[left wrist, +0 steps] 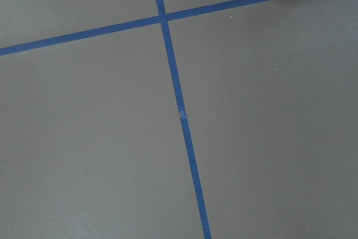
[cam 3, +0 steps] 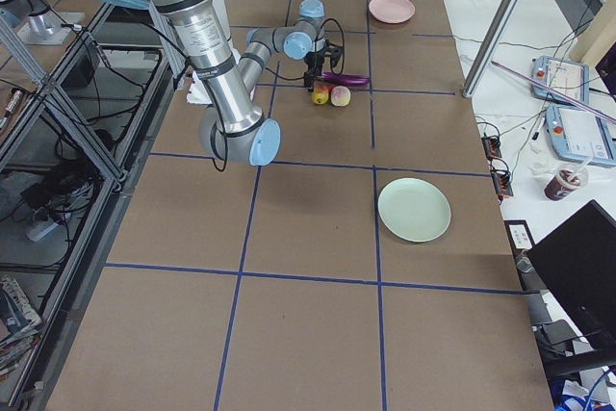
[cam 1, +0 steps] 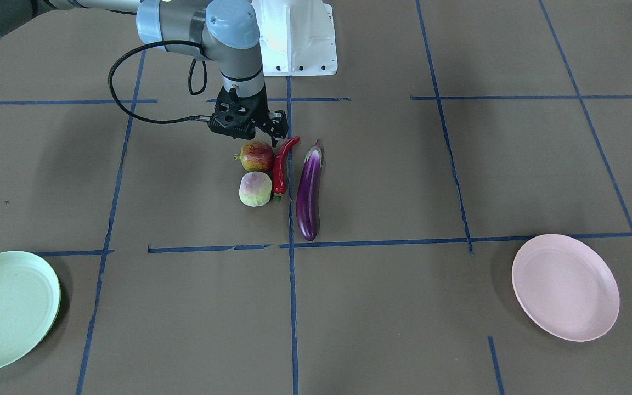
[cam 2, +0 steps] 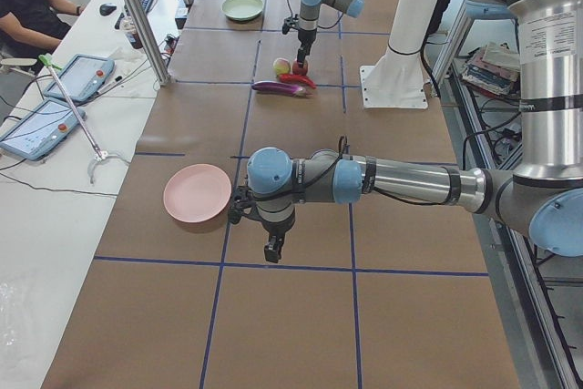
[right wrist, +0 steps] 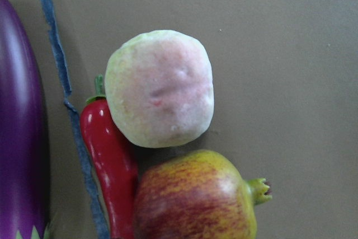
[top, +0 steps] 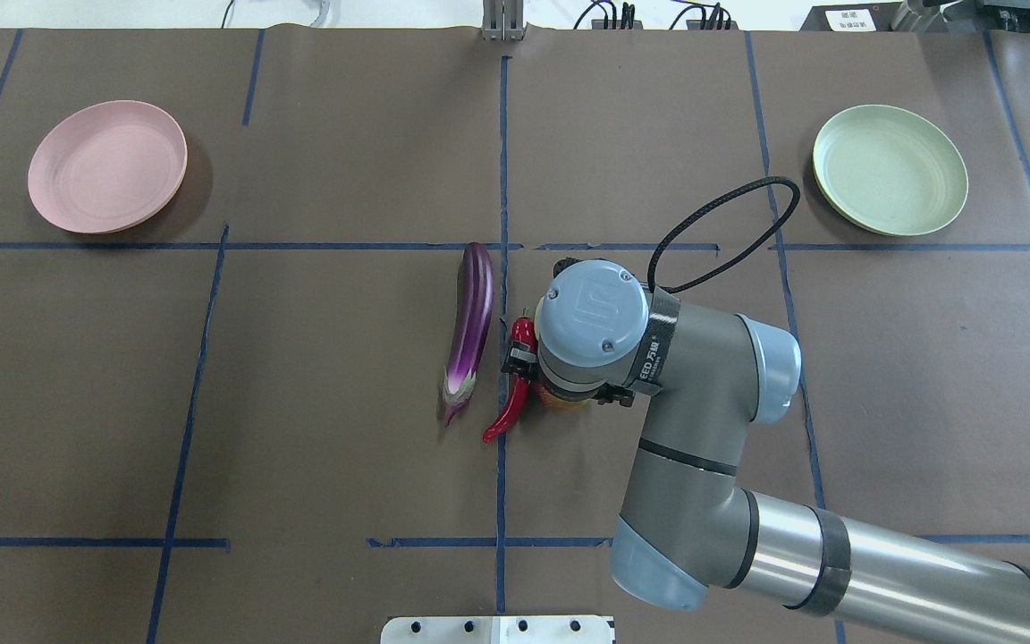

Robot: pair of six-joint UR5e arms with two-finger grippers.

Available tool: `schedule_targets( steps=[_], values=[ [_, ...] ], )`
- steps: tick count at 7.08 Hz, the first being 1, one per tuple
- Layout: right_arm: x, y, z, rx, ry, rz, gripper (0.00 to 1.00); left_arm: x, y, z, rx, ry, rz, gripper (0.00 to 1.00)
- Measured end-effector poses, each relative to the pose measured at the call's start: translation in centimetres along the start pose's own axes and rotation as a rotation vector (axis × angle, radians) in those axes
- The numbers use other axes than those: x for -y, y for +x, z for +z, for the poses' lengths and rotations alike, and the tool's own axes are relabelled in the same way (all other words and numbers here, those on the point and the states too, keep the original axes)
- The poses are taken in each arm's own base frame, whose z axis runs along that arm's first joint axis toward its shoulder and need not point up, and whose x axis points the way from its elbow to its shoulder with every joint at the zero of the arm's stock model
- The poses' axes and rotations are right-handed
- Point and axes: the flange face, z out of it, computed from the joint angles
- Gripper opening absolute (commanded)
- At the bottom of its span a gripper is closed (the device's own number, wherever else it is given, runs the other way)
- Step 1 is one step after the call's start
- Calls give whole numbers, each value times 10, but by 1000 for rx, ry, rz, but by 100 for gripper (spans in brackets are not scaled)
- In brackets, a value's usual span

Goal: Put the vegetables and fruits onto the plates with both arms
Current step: 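Move the right gripper to the pomegranate and close on it, then carry pomegranate to green plate with right gripper while left reaches for eggplant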

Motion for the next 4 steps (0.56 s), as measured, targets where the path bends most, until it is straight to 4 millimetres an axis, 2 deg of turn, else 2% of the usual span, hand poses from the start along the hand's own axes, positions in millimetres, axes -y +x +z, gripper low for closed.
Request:
schedule_targets(
  steps=[2, 3, 4],
  values=[
    [2, -7, 13, -23, 27, -20, 97, 0, 0, -1, 1, 1, 1, 100],
    [3, -8, 16, -29, 39, -32, 60, 0, 1, -1, 1, 2, 2, 100],
    [4, -9, 17, -32, 45, -39, 9, 0, 1, -1, 1, 2, 2, 100]
  ],
)
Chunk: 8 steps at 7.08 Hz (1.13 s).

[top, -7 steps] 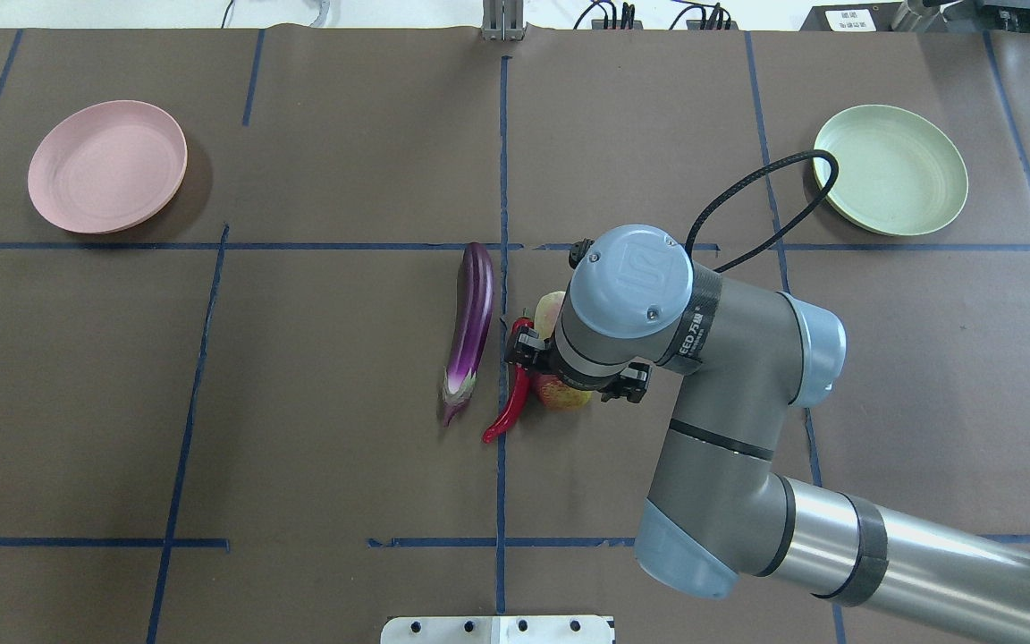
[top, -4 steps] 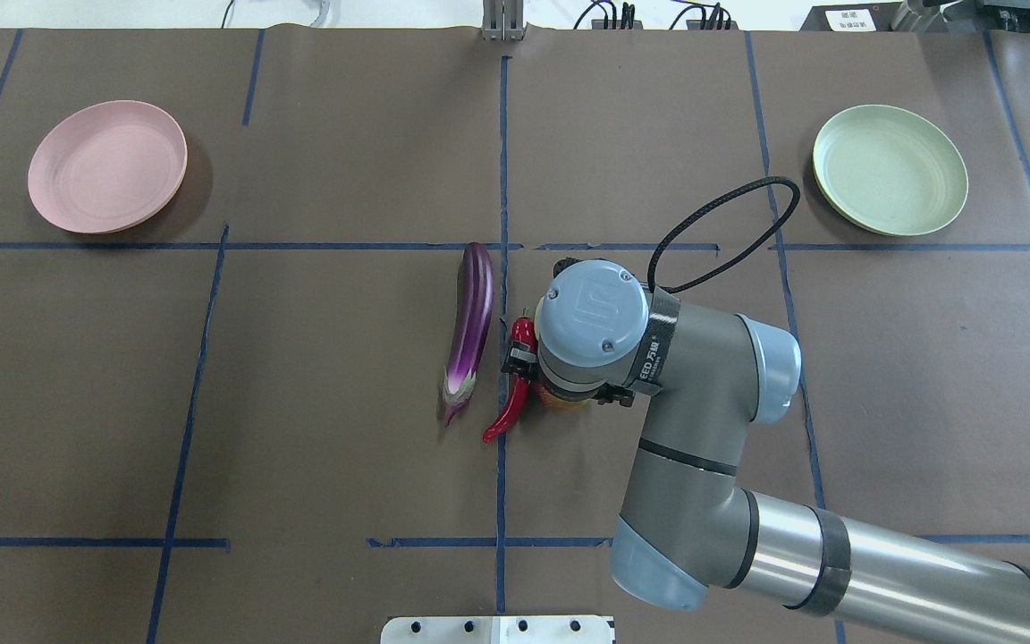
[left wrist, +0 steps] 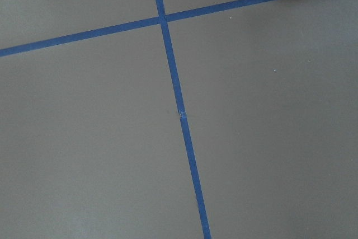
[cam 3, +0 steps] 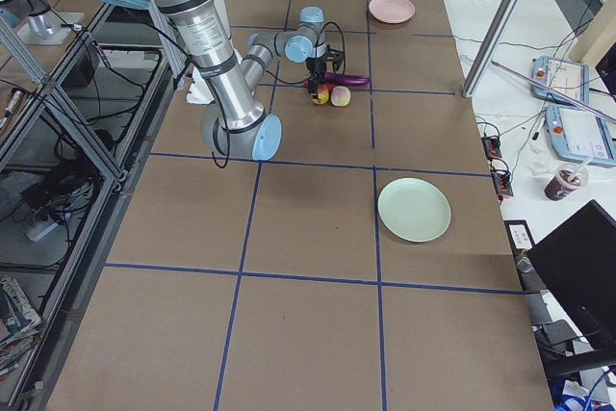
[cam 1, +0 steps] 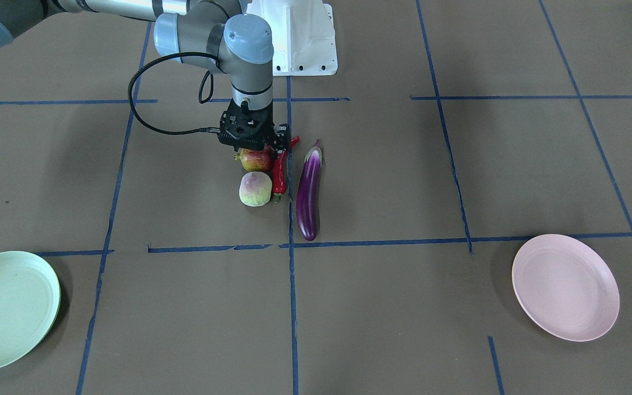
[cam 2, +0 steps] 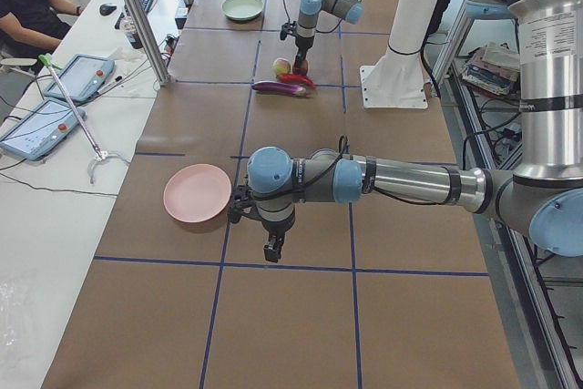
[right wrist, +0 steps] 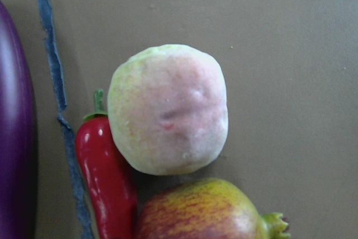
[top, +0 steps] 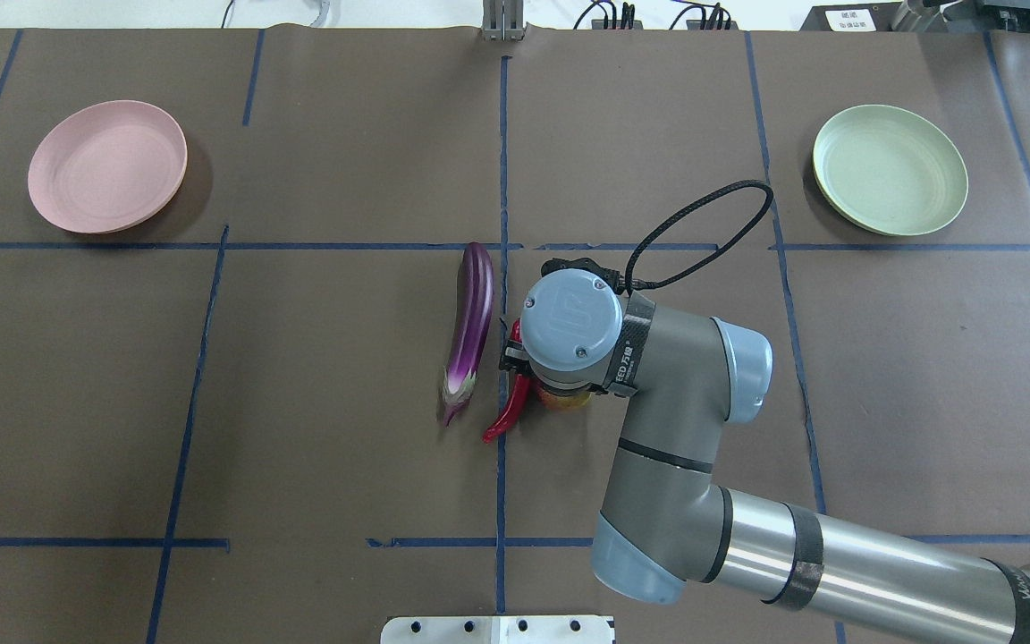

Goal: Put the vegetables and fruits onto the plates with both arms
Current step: 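Carry pomegranate to green plate with right gripper while left reaches for eggplant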

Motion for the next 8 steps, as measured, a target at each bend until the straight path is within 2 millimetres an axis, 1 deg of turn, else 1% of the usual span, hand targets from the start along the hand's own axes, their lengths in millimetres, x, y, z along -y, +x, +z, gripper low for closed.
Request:
schedule_targets(
  steps=[1, 2, 3, 4, 5, 6, 7, 8],
  values=[
    [0, -1, -2, 3, 4, -2, 0, 1, 1, -1, 0, 1, 2, 100],
    [0, 1, -8, 13, 8, -3, 0, 3, 3, -3, 0, 6, -1, 100],
    [4, 10, -23, 34, 13, 0, 0, 7, 8, -4, -4, 21, -12, 100],
    [6, 33, -47, 51, 14, 4, 0, 18, 24, -1, -21, 46, -33, 100],
    [4, 56, -74, 53, 9, 2, 0, 36, 54, 9, -49, 68, -61, 100],
    [3, 73, -98, 45, 9, -8, 0, 58, 97, 20, -83, 93, -100, 100],
    [15, 87, -113, 24, 25, -36, 0, 84, 148, 28, -130, 122, -149, 100],
    [43, 107, -120, -6, 53, -81, 0, 111, 206, 32, -183, 134, -184, 100]
  ],
)
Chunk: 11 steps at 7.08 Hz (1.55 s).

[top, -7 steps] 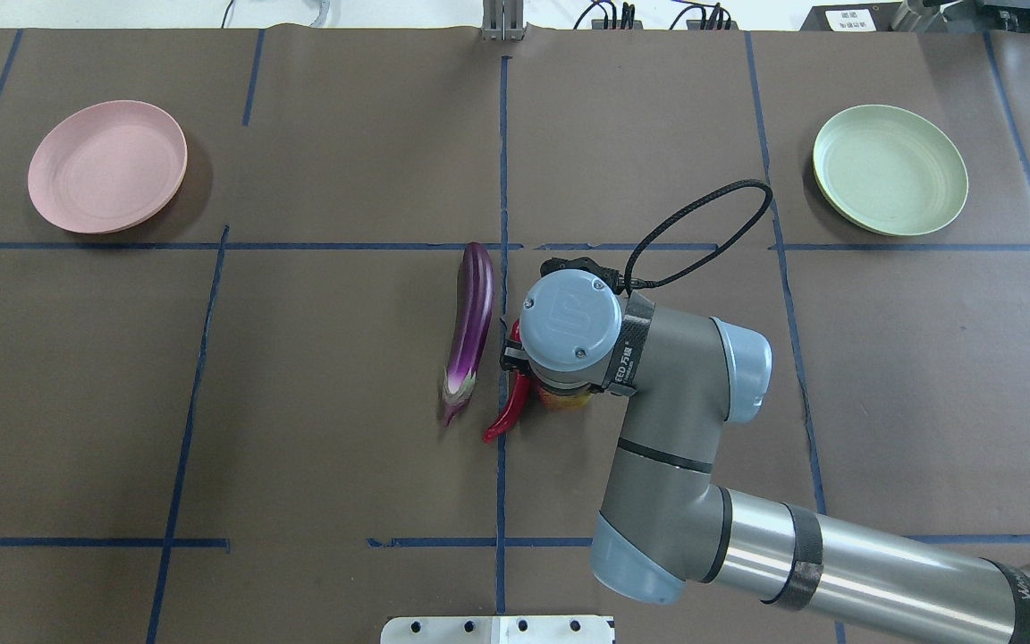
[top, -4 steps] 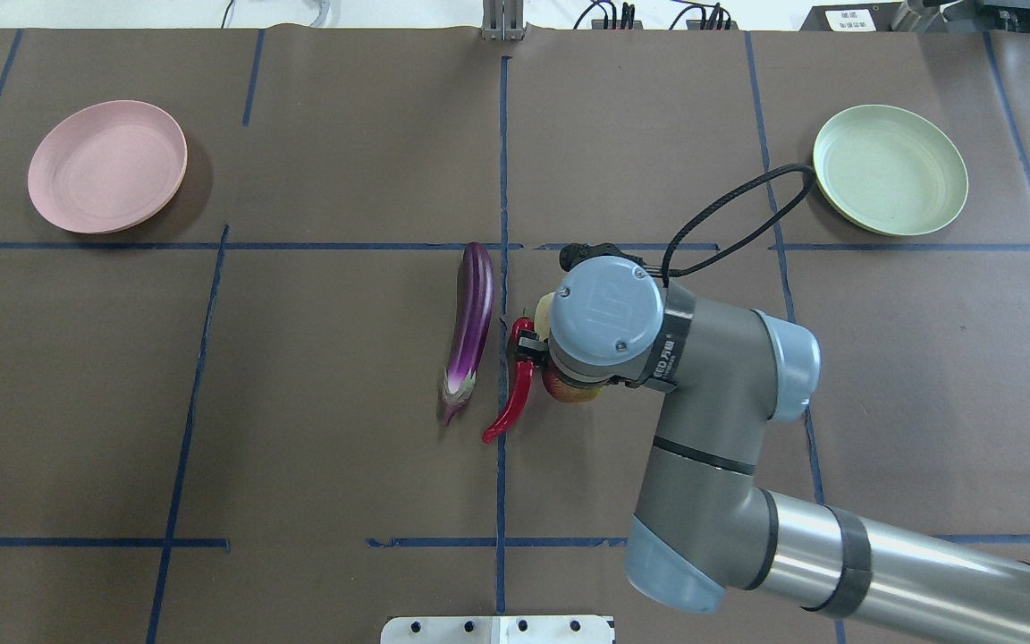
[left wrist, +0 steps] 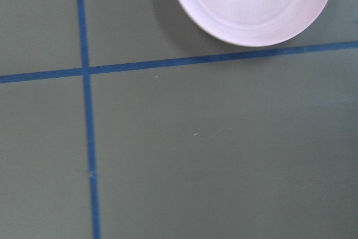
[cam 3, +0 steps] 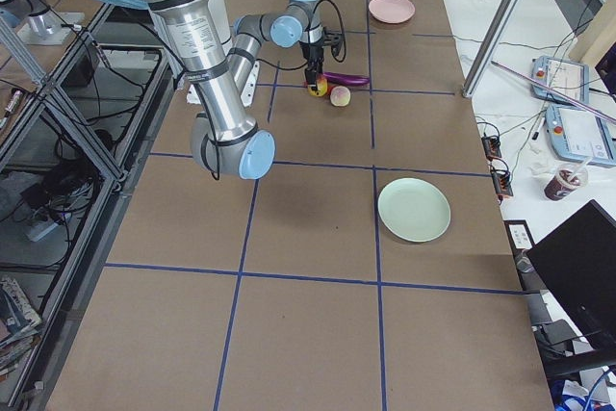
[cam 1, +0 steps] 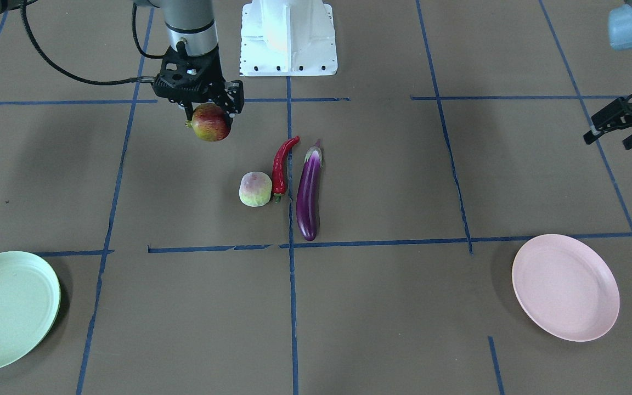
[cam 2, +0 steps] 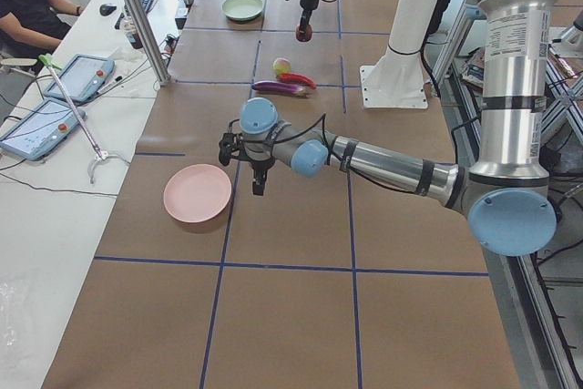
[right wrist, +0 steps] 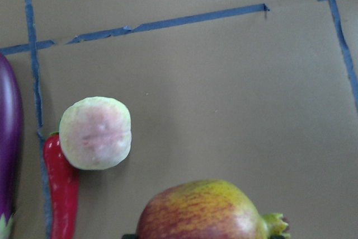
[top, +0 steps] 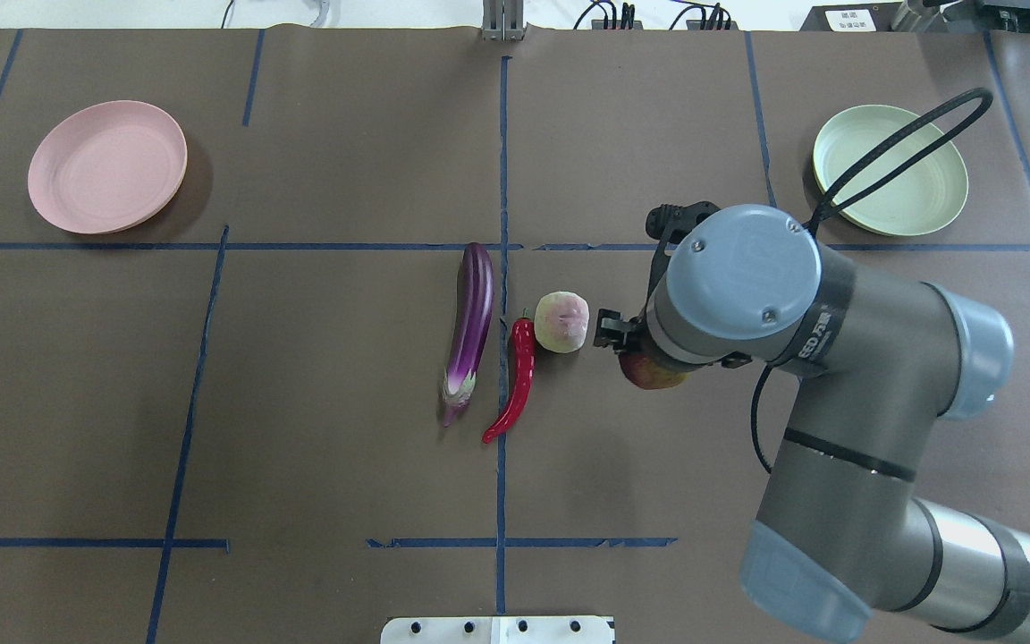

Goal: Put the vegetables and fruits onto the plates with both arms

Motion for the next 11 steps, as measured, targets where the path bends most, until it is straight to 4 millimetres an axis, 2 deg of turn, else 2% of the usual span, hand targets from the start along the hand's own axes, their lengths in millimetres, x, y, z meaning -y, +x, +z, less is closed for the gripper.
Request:
schedule_targets(
  steps=[1, 2, 4, 5, 6, 7, 8, 9, 10, 11],
  values=[
    [37, 32, 0, -38, 22, -57, 0, 8, 69, 25, -42, -17, -3, 100],
    [79, 66, 2, -76, 21, -110, 0, 5, 138, 56, -62, -40, 2, 100],
    [165, 139, 20, -153, -24, -186, 0, -27, 269, 126, -77, -70, -3, 100],
    [210, 176, 38, -164, -42, -212, 0, -35, 316, 154, -77, -73, 2, 100],
    [255, 218, 64, -146, -51, -235, 0, -36, 354, 181, -70, -80, 11, 100],
    [289, 258, 97, -129, -64, -251, 0, -36, 381, 199, -59, -68, 22, 100],
    [307, 288, 130, -122, -71, -257, 3, -39, 397, 210, -46, -43, 33, 100],
    [314, 311, 157, -120, -74, -257, 22, -41, 409, 219, -31, -17, 42, 99],
    [316, 327, 173, -126, -83, -252, 98, -43, 421, 230, -15, 9, 51, 98],
    [315, 337, 183, -133, -91, -244, 100, -46, 439, 244, 4, 37, 66, 97]
  ],
)
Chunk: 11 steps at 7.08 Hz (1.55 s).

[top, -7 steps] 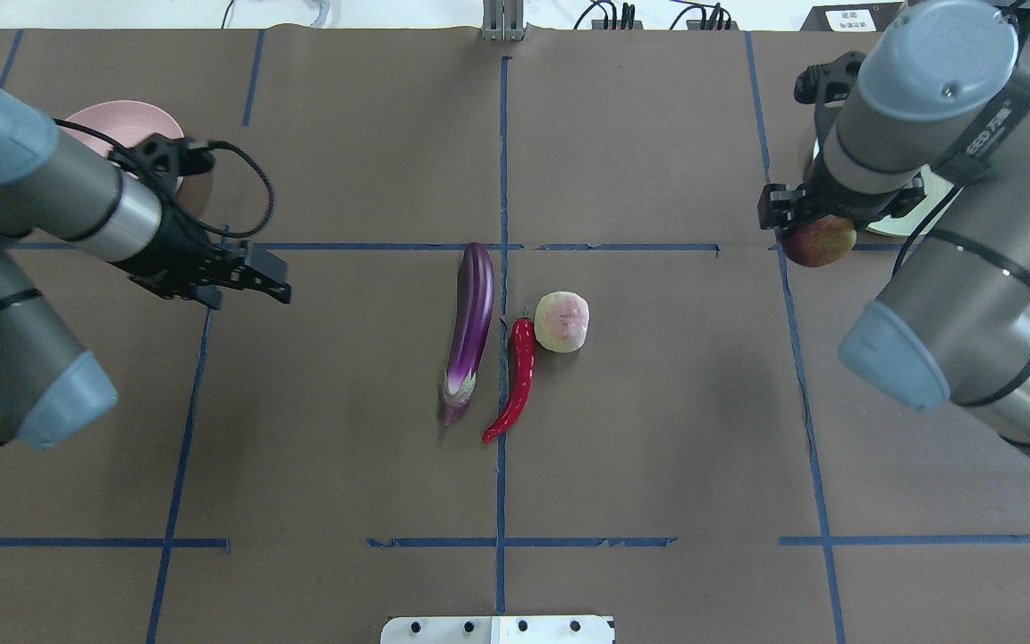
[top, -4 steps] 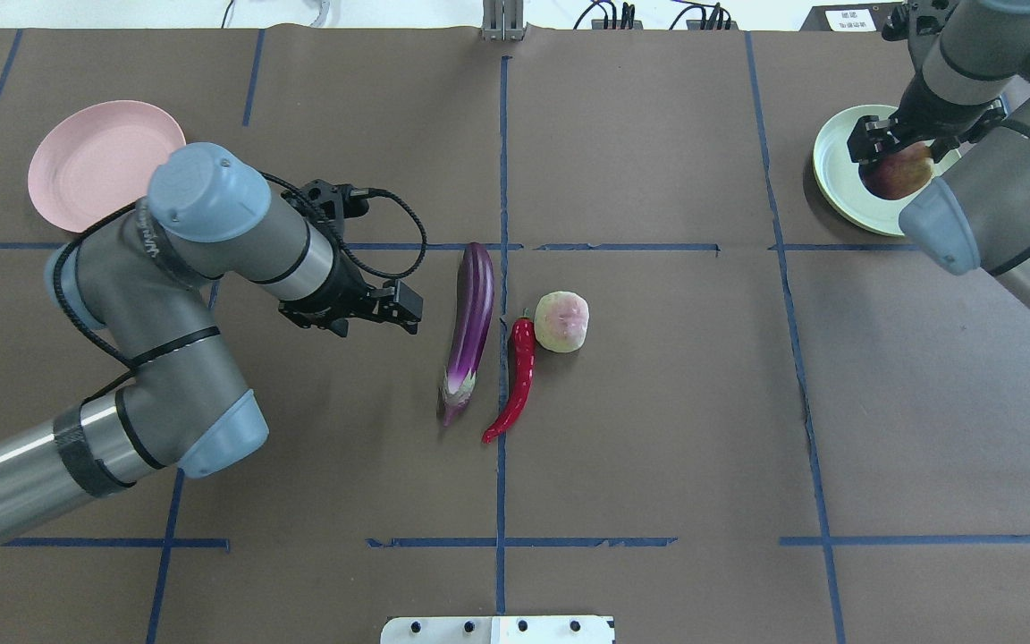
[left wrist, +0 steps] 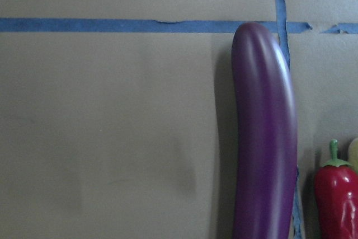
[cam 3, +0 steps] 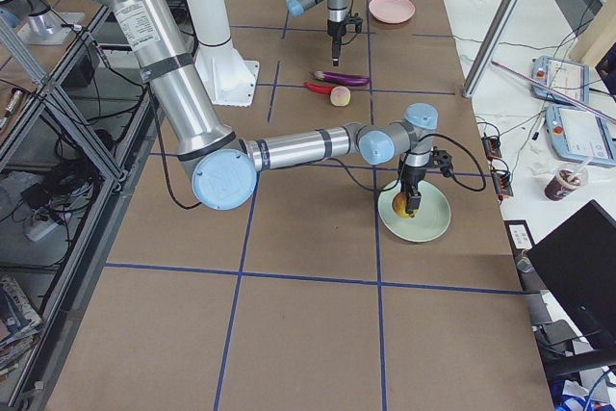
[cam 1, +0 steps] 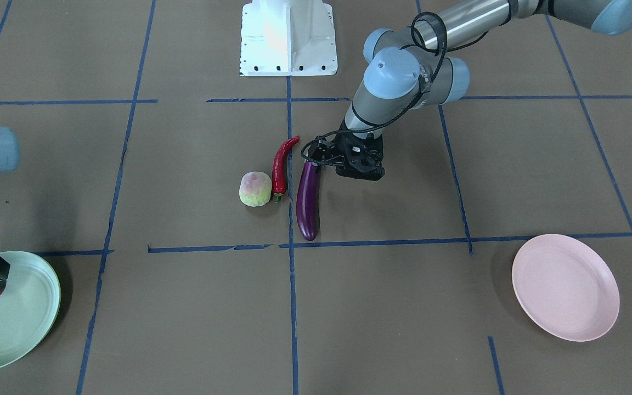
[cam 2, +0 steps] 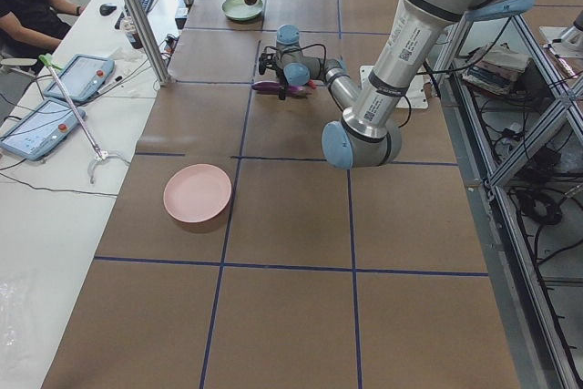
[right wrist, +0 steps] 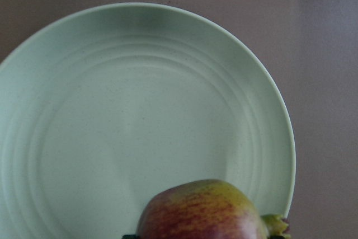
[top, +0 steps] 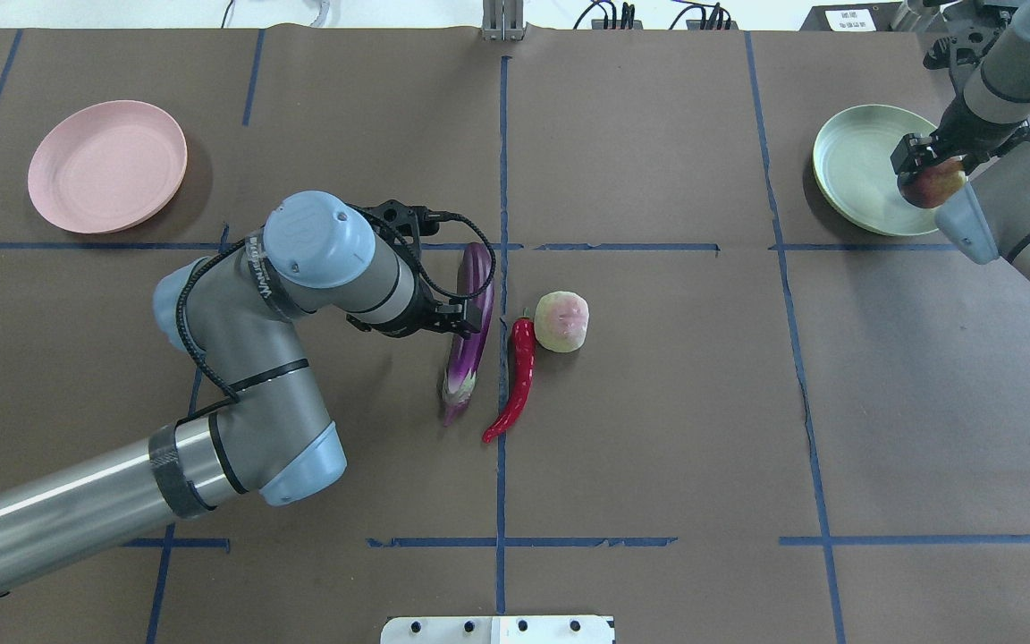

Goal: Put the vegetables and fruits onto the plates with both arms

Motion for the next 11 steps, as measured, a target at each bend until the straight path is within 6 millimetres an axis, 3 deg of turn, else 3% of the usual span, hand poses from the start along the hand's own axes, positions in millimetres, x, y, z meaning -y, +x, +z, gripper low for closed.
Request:
schedule_targets(
  steps=[1, 3, 4, 5, 6, 8, 9, 10, 11],
  values=[
    [-2, 5, 4, -1, -2, 4, 100, 1, 14, 8, 10, 15, 10, 94],
    [-3, 7, -2, 13, 12, 0, 100, 2, 31, 19, 23, 26, 24, 80],
    [-3, 7, -9, 30, 18, -2, 100, -2, 36, 26, 34, 32, 30, 44],
    [-3, 7, -18, 64, 19, -1, 100, -4, 41, 30, 38, 39, 34, 21],
    [-7, 4, -29, 115, 16, -2, 100, -5, 45, 30, 38, 44, 32, 6],
    [-23, -12, -54, 220, 2, 50, 100, -1, 44, 27, 40, 51, 26, 1],
    [-33, -38, -69, 291, -21, 105, 100, 14, 35, 15, 41, 74, 11, 1],
    [-48, -83, -86, 346, -44, 162, 100, 38, 10, -4, 47, 113, -17, 1],
    [-68, -135, -101, 377, -59, 214, 100, 65, -35, -24, 73, 156, -56, 1]
  ],
)
